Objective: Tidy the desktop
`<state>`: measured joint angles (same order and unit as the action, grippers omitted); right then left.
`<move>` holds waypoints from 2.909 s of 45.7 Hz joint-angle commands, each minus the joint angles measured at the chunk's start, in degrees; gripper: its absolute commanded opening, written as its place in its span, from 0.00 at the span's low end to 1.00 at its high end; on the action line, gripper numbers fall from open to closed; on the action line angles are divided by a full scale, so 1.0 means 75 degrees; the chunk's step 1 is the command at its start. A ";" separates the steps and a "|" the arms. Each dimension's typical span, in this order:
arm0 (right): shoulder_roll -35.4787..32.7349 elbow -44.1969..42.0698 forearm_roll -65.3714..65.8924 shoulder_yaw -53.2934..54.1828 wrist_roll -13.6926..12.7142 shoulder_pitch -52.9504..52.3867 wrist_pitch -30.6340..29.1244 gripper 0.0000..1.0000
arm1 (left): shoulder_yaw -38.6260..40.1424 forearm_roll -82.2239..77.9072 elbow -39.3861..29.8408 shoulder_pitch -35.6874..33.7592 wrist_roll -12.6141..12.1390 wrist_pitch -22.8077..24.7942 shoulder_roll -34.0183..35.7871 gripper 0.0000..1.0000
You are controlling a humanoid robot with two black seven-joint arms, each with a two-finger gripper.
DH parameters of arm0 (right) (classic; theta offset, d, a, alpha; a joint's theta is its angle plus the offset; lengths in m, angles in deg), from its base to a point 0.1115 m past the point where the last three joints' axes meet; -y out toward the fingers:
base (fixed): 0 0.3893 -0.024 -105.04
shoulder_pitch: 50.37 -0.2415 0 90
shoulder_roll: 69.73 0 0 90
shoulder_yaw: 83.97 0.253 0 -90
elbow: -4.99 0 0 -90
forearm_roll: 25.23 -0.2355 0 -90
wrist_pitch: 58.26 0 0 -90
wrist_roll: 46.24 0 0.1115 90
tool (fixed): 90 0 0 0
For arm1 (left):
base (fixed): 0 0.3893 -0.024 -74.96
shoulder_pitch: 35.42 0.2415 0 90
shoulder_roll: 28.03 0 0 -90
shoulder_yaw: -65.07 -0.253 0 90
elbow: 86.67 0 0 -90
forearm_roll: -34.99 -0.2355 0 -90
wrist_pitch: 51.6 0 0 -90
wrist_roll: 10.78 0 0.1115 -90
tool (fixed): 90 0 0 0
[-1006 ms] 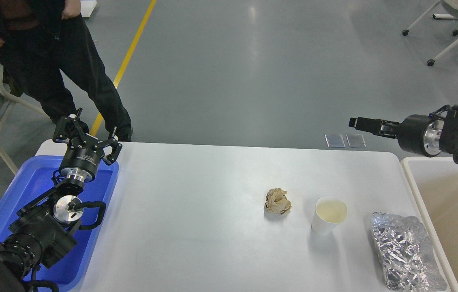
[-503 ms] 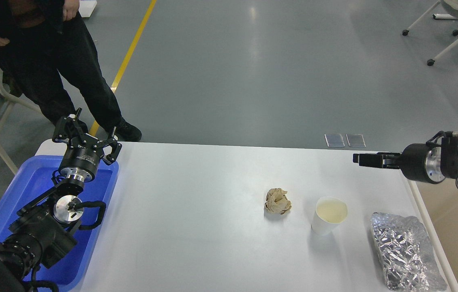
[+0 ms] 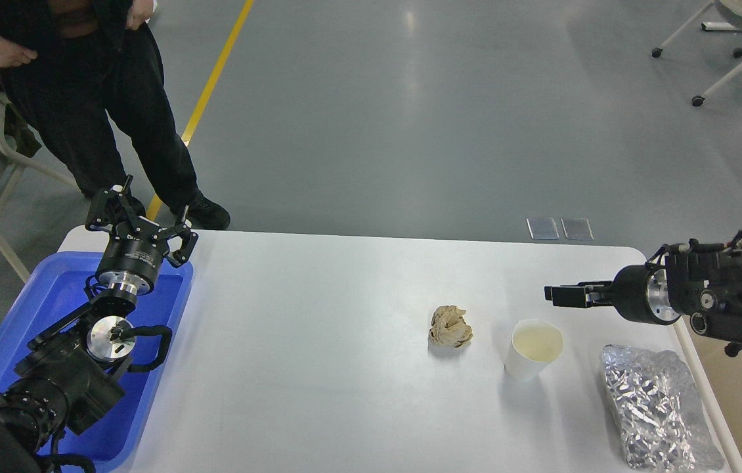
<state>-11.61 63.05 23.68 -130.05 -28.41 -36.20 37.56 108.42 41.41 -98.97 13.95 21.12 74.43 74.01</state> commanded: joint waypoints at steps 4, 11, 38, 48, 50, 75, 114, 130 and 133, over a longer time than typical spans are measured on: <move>0.0419 -0.0324 0.0252 -0.0337 0.0060 0.0314 -0.0003 1.00 | -0.0002 -0.0001 0.0000 0.0003 0.0000 0.0000 0.0000 1.00; 0.0466 -0.0289 0.0428 -0.0349 0.0083 0.0302 -0.0015 1.00 | -0.0002 -0.0001 0.0000 0.0003 0.0000 0.0000 0.0000 1.00; 0.0994 -0.0875 0.0650 -0.0466 0.0095 0.0771 0.0067 0.10 | -0.0002 -0.0001 0.0000 0.0003 0.0000 0.0000 0.0000 1.00; 0.0982 -0.0934 0.0568 -0.0431 0.0119 0.0677 0.0055 0.00 | -0.0002 -0.0001 0.0000 0.0003 0.0000 0.0000 0.0000 1.00; 0.0982 -0.0922 0.0557 -0.0431 0.0165 0.0654 0.0044 0.00 | -0.0002 -0.0001 0.0000 0.0003 0.0000 0.0000 0.0000 1.00; 0.0209 0.0354 -0.0088 0.0459 0.0951 -0.0822 -0.0039 0.00 | -0.0002 -0.0001 0.0000 0.0003 0.0000 0.0000 0.0000 1.00; -0.2124 -0.2348 -0.3754 0.2967 0.0962 -0.0743 -0.1644 0.00 | -0.0002 -0.0001 0.0000 0.0003 0.0000 0.0000 0.0000 1.00; -0.0238 -0.7811 -0.5092 0.3331 0.0740 0.2176 -0.1726 0.00 | -0.0002 -0.0001 0.0000 0.0003 0.0000 0.0000 0.0000 1.00; -0.0155 -0.8140 -0.5080 0.3553 0.0576 0.2516 -0.1633 0.00 | 0.0009 -0.0001 0.0000 0.0003 0.0000 0.0000 0.0000 1.00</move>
<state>-18.30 21.02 -10.72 -106.26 -22.18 -28.47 24.98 108.40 41.41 -98.97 13.94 21.12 74.43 74.03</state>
